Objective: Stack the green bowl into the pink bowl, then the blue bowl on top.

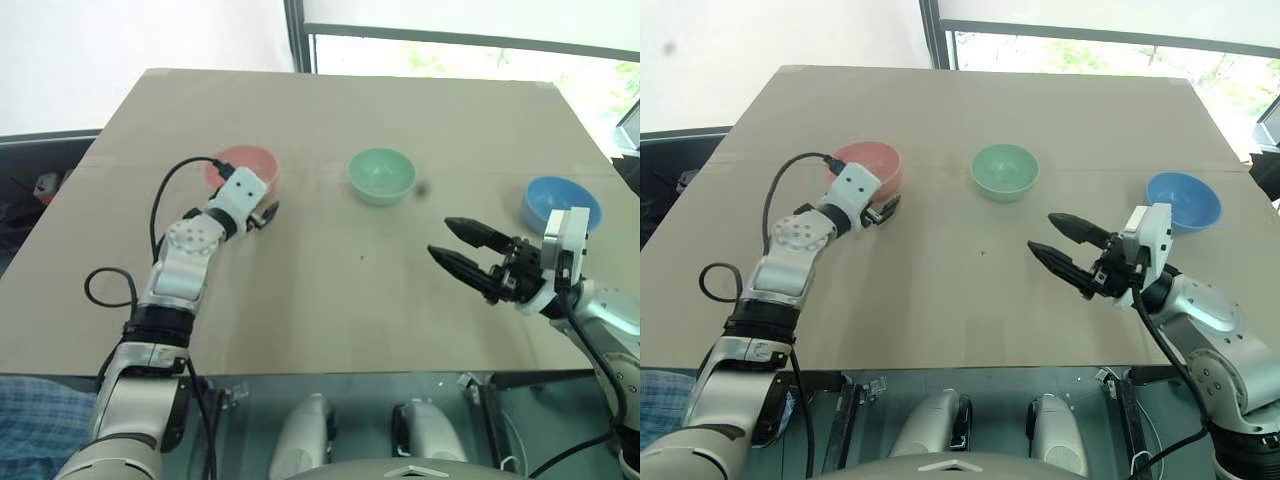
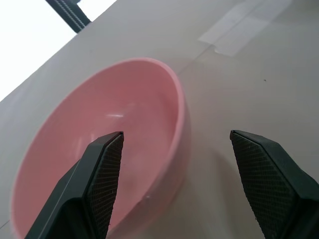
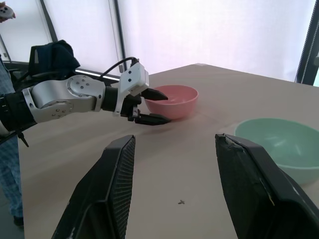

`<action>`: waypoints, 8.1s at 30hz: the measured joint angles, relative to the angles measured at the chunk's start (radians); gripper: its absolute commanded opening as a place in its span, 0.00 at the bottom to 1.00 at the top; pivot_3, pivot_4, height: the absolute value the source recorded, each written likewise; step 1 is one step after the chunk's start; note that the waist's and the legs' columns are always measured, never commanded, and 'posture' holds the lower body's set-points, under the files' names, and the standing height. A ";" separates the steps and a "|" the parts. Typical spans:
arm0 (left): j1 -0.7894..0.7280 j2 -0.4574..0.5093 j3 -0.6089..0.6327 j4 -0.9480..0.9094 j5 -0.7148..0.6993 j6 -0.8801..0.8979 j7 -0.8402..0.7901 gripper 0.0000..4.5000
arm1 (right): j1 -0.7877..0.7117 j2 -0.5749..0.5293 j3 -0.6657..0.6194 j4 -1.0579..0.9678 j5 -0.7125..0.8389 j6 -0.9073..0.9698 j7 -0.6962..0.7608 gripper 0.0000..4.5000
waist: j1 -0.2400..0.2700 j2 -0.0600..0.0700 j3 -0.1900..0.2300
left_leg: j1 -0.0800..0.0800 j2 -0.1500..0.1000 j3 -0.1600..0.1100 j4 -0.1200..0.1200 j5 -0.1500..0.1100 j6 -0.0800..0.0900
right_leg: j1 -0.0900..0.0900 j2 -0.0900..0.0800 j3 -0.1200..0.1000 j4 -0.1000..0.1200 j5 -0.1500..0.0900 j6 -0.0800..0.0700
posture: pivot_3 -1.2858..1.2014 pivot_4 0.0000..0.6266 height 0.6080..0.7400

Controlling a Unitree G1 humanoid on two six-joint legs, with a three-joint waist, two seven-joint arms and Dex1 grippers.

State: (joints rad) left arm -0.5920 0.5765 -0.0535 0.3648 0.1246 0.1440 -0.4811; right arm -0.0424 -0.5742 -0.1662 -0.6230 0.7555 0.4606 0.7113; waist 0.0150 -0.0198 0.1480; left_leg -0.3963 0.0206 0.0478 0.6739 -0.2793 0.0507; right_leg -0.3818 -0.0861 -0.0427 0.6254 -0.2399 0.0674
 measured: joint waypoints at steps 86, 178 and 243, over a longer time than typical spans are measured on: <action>0.443 0.111 0.453 -0.841 -0.903 0.629 -0.240 0.99 | -0.966 0.221 0.521 1.155 -0.736 -0.190 0.137 0.62 | -0.024 0.001 0.002 | -0.002 0.000 0.000 0.007 -0.003 0.003 | 0.000 0.000 0.001 0.000 0.000 0.000 | 0.52 0.24 1.00; -0.118 -0.080 -0.028 -0.300 -0.653 0.360 -0.672 1.00 | -0.446 -0.224 0.128 0.986 -0.727 -0.071 -0.040 0.54 | -0.015 0.000 0.002 | -0.003 -0.001 0.003 -0.002 0.001 -0.001 | -0.005 0.000 0.004 -0.001 0.000 0.000 | 0.52 0.24 1.00; 0.335 0.159 0.216 -0.522 -0.649 0.404 -0.512 1.00 | -0.097 -0.148 -0.100 0.218 -0.318 0.167 0.187 0.81 | -0.004 0.000 0.002 | -0.003 0.002 0.002 -0.003 0.000 0.000 | -0.003 0.000 0.002 0.000 0.000 0.000 | 0.52 0.24 1.00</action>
State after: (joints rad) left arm -0.2568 0.7354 0.1628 -0.1573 -0.5248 0.5476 -0.9927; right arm -0.1393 -0.7222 -0.2667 -0.4047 0.4374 0.6274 0.8978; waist 0.0111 -0.0199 0.1495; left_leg -0.3989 0.0223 0.0494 0.6705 -0.2795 0.0510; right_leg -0.3852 -0.0859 -0.0403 0.6250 -0.2401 0.0674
